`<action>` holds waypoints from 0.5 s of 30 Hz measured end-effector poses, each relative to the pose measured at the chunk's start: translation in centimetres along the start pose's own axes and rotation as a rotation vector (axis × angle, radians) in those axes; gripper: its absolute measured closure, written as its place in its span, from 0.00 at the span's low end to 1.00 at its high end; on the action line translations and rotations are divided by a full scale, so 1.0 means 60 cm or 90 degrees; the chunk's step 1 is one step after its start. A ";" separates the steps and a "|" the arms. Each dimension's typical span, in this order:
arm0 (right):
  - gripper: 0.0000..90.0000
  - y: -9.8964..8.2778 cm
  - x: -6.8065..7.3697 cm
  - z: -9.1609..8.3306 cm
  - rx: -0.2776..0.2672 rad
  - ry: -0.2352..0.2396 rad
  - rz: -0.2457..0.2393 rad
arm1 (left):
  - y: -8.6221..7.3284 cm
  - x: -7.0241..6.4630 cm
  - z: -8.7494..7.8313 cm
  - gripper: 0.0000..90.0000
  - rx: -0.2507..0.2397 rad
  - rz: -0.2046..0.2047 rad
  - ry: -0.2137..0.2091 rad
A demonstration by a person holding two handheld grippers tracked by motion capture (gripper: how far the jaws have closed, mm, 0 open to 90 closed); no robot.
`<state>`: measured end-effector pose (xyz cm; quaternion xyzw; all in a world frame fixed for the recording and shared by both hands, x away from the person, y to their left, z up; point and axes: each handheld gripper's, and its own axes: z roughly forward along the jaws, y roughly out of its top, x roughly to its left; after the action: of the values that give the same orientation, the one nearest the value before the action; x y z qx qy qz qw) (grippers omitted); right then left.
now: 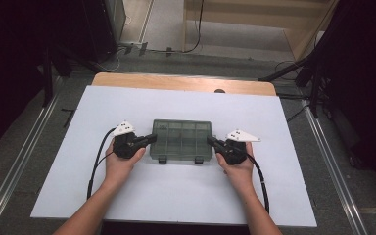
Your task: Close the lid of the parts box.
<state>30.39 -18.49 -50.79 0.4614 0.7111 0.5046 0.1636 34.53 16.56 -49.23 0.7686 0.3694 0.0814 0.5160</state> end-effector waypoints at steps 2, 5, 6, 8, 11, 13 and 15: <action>1.00 -0.001 0.000 0.000 -0.001 0.000 0.000 | 0.000 -0.001 0.000 1.00 0.001 0.001 0.006; 1.00 -0.001 0.001 0.000 -0.004 -0.003 -0.001 | 0.001 0.000 0.000 1.00 0.000 0.002 0.007; 1.00 0.000 0.001 -0.001 -0.003 -0.004 -0.005 | 0.001 0.000 0.000 1.00 0.000 0.002 0.007; 1.00 0.000 0.002 -0.003 -0.002 -0.004 -0.008 | 0.002 0.000 0.000 1.00 0.002 0.003 0.010; 0.91 0.002 0.000 -0.010 -0.019 -0.003 -0.014 | 0.003 0.002 -0.001 1.00 0.004 0.004 0.012; 0.80 0.004 -0.002 -0.018 -0.030 0.008 -0.010 | 0.003 0.003 -0.002 1.00 0.003 0.003 0.016; 0.64 0.006 -0.006 -0.024 -0.041 0.009 -0.012 | 0.003 0.003 -0.002 1.00 0.003 0.003 0.016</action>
<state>29.75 -19.57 -49.92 0.4455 0.7001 0.5289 0.1782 34.68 16.72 -49.05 0.7697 0.3742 0.0919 0.5091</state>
